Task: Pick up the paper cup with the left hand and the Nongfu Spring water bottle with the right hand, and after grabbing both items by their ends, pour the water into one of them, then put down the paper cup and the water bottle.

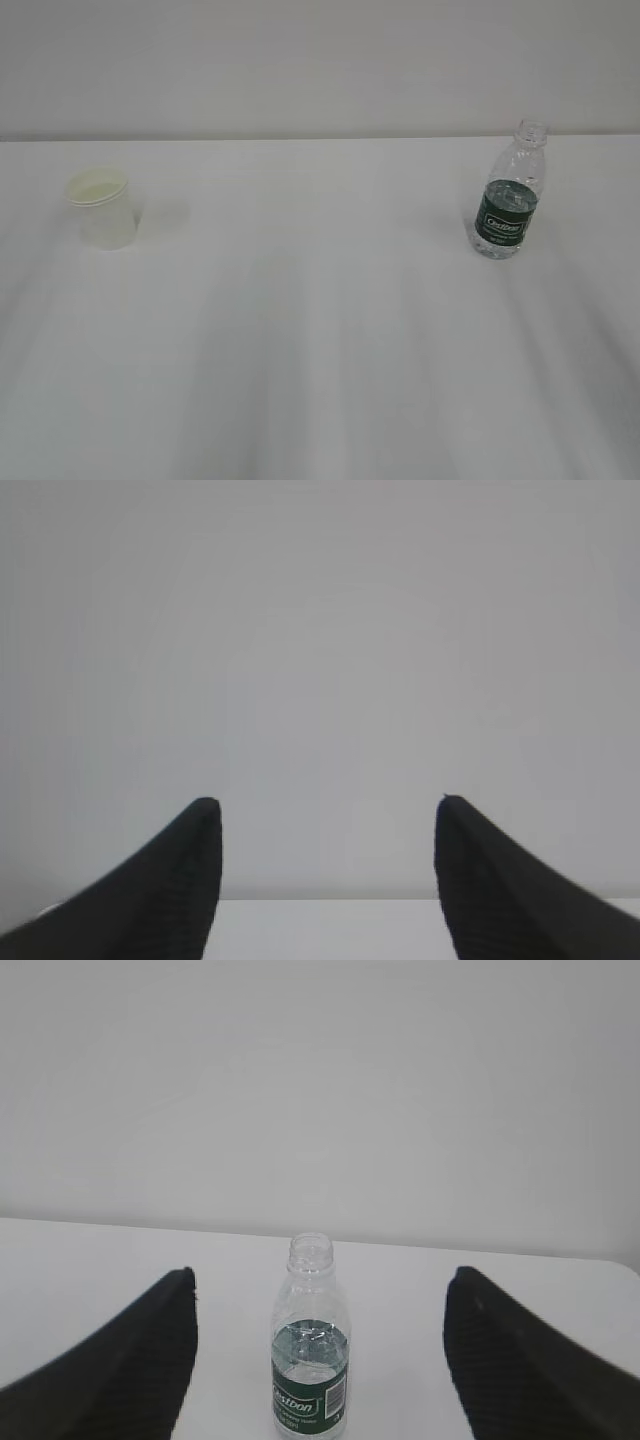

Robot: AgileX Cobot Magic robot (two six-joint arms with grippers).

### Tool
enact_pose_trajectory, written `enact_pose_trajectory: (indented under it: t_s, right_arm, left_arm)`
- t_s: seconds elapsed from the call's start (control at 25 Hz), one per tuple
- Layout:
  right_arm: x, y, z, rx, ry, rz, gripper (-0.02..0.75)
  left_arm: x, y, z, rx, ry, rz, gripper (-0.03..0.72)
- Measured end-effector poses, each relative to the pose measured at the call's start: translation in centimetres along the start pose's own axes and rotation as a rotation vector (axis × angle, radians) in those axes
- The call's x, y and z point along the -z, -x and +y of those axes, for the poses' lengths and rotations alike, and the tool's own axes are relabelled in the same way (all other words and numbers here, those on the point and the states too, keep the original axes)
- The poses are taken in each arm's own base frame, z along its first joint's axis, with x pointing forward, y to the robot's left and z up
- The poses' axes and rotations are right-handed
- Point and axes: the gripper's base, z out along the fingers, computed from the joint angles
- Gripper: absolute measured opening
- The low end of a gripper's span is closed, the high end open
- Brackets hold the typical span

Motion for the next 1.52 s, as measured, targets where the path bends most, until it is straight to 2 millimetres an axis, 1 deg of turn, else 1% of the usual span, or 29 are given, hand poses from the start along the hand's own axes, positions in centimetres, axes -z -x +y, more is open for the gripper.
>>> enact_pose_trajectory:
  t_s: [0.2, 0.44, 0.56, 0.84, 1.04, 1.24, 1.52]
  right_arm:
    - [1.7, 0.5, -0.1, 0.002, -0.008, 0.002, 0.577]
    - [3.5, 0.7, -0.1, 0.005, -0.015, 0.015, 0.577]
    - [4.2, 0.7, -0.2, 0.005, -0.018, 0.030, 0.577]
    - [5.7, 0.5, -0.2, 0.004, -0.024, 0.058, 0.577]
    - [6.4, 0.1, -0.2, 0.005, -0.026, 0.102, 0.577]
    - [6.7, -0.2, -0.2, 0.003, -0.026, 0.189, 0.577]
    - [7.3, 1.1, -0.5, 0.002, -0.032, 0.271, 0.577]
  left_arm:
    - [0.5, 0.0, 0.0, -0.001, 0.007, 0.032, 0.469]
    - [1.6, 1.9, -0.1, -0.003, 0.018, 0.046, 0.467]
    - [2.3, 2.4, -0.1, -0.005, 0.026, 0.072, 0.465]
    - [3.9, 2.3, 0.0, -0.038, 0.043, 0.139, 0.463]
    - [4.4, 2.0, 0.1, -0.041, 0.053, 0.181, 0.462]
    - [4.9, 1.4, 0.2, -0.054, 0.069, 0.251, 0.462]
    - [5.8, 1.0, 0.4, -0.056, 0.087, 0.317, 0.461]
